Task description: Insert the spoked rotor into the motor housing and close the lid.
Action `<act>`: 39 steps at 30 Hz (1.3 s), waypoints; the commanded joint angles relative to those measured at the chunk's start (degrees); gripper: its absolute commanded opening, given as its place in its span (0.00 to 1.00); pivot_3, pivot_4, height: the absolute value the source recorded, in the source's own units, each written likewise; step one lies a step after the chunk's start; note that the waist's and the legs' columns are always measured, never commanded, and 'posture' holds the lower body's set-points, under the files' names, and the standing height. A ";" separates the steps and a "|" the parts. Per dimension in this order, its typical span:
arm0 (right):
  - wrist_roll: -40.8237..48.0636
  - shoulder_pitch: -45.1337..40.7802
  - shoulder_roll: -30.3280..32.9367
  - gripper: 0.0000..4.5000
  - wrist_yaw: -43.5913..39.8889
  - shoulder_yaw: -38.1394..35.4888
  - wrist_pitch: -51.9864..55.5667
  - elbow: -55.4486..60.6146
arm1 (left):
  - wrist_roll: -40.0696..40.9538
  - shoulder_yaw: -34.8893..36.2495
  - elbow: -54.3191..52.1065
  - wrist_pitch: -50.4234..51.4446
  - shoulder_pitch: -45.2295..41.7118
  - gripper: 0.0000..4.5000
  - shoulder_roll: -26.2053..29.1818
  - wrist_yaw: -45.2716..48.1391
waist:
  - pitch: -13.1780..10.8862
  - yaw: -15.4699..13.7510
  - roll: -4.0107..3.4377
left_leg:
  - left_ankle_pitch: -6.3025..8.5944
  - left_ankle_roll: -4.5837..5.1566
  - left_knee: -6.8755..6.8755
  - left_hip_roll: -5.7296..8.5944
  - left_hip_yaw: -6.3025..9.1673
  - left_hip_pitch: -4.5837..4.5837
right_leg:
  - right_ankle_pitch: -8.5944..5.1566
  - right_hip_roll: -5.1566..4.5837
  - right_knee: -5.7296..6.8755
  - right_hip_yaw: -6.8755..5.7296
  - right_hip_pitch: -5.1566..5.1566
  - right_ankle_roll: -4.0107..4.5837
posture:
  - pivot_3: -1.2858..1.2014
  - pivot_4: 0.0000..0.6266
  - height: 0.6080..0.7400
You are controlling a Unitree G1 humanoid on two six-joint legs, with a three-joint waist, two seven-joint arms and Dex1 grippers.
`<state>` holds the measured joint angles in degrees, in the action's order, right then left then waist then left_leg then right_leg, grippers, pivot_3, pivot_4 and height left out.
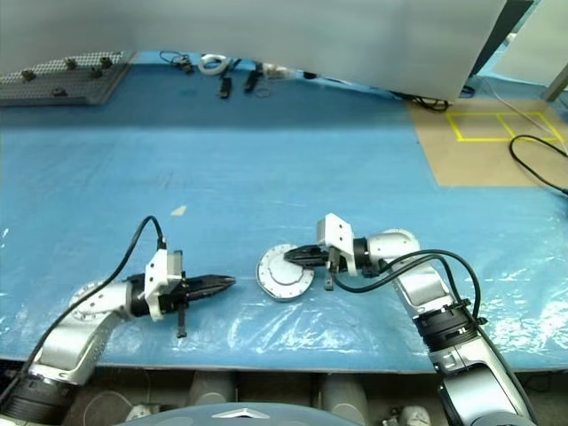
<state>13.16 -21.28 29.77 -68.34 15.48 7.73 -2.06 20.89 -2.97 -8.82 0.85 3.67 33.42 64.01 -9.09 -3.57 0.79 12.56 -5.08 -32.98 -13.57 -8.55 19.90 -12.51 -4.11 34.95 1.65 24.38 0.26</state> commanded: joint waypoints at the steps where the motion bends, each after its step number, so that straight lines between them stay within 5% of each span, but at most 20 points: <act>1: 0.33 -0.05 -0.06 0.00 0.76 -1.02 -0.01 0.18 | 0.11 1.40 -2.01 -1.17 2.12 0.00 -0.07 -1.97 | 0.00 0.00 0.00 | 0.00 0.01 0.00 0.00 0.00 -0.01 | 0.00 0.01 0.00 0.01 0.00 0.00 | 0.52 0.24 1.00; 6: 2.94 -1.15 0.09 0.00 0.77 -3.23 2.15 1.38 | 2.93 3.34 -6.91 1.15 4.01 0.00 0.70 -3.93 | 0.00 -0.04 0.00 | 0.00 0.01 -0.05 0.00 -0.02 -0.02 | 0.00 0.00 -0.01 0.02 0.00 0.00 | 0.52 0.24 1.00; 9: 4.33 -1.46 0.34 0.14 -0.98 -3.32 3.01 2.40 | 3.23 4.02 -8.26 1.22 5.32 0.00 1.49 -3.92 | 0.00 0.01 0.00 | 0.00 0.01 -0.05 -0.01 -0.02 -0.01 | 0.00 0.01 -0.01 0.02 0.00 0.01 | 0.52 0.24 1.00; 21: 1.74 -1.44 0.28 1.00 -3.10 -0.55 0.91 1.89 | 2.77 4.15 -10.75 0.28 10.54 0.00 0.99 -6.29 | 0.00 0.89 0.00 | 0.02 0.05 -0.05 -0.05 -0.03 -0.02 | -0.01 0.05 -0.04 0.02 0.00 0.02 | 0.52 0.24 1.00; 39: -2.04 -1.01 -1.05 1.00 -2.76 1.73 -2.42 -1.95 | 0.57 0.99 -8.45 -0.81 7.39 0.00 -0.57 -7.24 | 0.00 1.09 0.00 | 0.01 0.05 -0.07 -0.05 -0.03 -0.02 | -0.01 0.07 -0.02 0.02 0.00 0.02 | 0.52 0.24 1.00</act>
<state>11.28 -21.94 28.92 -70.87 16.76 6.21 -3.95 20.31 -2.52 -16.59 0.25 11.27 32.41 56.25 -9.09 -2.48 0.79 12.58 -5.03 -33.05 -13.63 -8.57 19.88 -12.51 -4.04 34.93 1.67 24.38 0.28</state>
